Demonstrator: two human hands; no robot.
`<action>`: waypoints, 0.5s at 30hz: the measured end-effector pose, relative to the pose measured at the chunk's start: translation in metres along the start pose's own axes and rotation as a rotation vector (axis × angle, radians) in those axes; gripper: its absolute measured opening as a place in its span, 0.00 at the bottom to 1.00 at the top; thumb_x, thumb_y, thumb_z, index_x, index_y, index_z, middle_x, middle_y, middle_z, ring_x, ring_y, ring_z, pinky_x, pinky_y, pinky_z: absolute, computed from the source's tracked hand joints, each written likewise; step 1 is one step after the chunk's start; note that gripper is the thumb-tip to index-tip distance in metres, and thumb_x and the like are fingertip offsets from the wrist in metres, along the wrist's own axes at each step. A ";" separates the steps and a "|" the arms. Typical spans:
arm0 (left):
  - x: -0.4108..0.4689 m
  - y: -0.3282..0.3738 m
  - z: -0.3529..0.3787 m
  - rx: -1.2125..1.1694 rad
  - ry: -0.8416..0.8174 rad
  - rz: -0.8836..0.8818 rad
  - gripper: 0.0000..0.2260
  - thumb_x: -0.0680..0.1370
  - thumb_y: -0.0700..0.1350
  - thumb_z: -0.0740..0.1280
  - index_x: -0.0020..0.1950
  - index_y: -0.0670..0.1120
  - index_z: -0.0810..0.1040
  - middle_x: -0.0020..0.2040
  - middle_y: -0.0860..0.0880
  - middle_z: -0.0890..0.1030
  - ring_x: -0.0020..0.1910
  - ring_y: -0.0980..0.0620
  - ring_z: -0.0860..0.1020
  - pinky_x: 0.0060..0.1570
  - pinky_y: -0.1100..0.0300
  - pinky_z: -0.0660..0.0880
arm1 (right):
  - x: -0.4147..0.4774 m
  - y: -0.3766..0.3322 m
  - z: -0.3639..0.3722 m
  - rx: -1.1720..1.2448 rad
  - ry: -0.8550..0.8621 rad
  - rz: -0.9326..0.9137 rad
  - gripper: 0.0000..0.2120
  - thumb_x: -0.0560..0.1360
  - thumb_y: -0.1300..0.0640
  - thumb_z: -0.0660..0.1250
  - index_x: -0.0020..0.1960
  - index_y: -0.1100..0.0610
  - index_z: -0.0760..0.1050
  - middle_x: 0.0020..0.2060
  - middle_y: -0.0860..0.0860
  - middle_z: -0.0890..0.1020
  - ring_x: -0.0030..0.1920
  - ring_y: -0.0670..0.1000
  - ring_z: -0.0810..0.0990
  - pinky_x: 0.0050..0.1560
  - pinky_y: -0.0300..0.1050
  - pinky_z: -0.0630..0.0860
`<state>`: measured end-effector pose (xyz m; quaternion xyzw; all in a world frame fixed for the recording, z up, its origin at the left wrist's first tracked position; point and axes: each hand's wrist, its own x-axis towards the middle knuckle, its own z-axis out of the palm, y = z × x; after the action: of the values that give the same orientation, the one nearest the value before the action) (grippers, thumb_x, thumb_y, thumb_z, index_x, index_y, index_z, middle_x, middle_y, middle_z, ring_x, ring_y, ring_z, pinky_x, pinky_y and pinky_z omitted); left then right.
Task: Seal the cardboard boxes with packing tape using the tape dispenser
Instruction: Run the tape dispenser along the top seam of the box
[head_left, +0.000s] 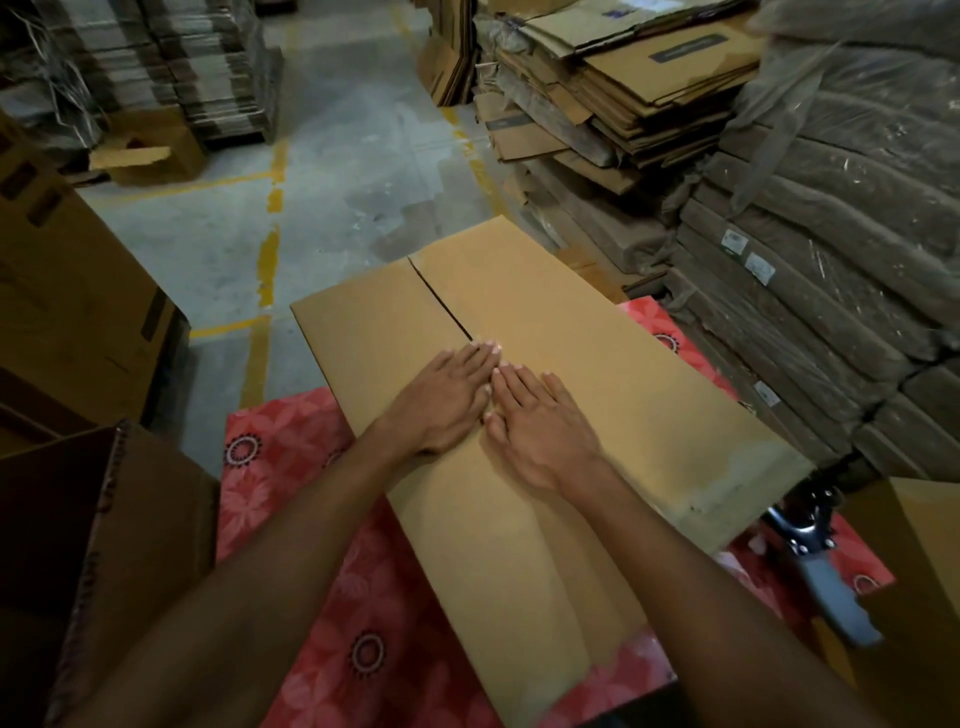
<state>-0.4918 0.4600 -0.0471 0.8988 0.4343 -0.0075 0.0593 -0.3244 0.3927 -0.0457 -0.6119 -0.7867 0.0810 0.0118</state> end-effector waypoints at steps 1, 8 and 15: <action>-0.002 0.003 0.001 0.004 0.011 -0.017 0.25 0.87 0.50 0.46 0.84 0.46 0.46 0.84 0.50 0.47 0.82 0.53 0.45 0.79 0.54 0.44 | 0.000 0.000 0.000 0.002 0.000 -0.004 0.30 0.84 0.44 0.42 0.82 0.56 0.48 0.82 0.51 0.51 0.82 0.48 0.47 0.80 0.52 0.41; -0.003 0.007 -0.002 0.023 -0.016 -0.080 0.26 0.87 0.53 0.44 0.84 0.49 0.46 0.84 0.52 0.47 0.82 0.55 0.46 0.79 0.53 0.45 | -0.070 0.012 0.002 0.012 0.003 0.004 0.41 0.75 0.40 0.29 0.82 0.57 0.49 0.82 0.51 0.53 0.82 0.49 0.49 0.80 0.52 0.45; -0.026 0.066 0.006 0.023 -0.049 0.026 0.28 0.85 0.55 0.41 0.84 0.47 0.44 0.83 0.51 0.45 0.82 0.55 0.44 0.80 0.52 0.44 | -0.094 0.016 0.006 0.025 0.007 0.018 0.41 0.74 0.40 0.28 0.83 0.56 0.48 0.82 0.51 0.50 0.82 0.48 0.46 0.80 0.52 0.41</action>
<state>-0.4567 0.3985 -0.0447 0.9045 0.4210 -0.0335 0.0597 -0.2857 0.3050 -0.0461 -0.6191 -0.7800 0.0888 0.0216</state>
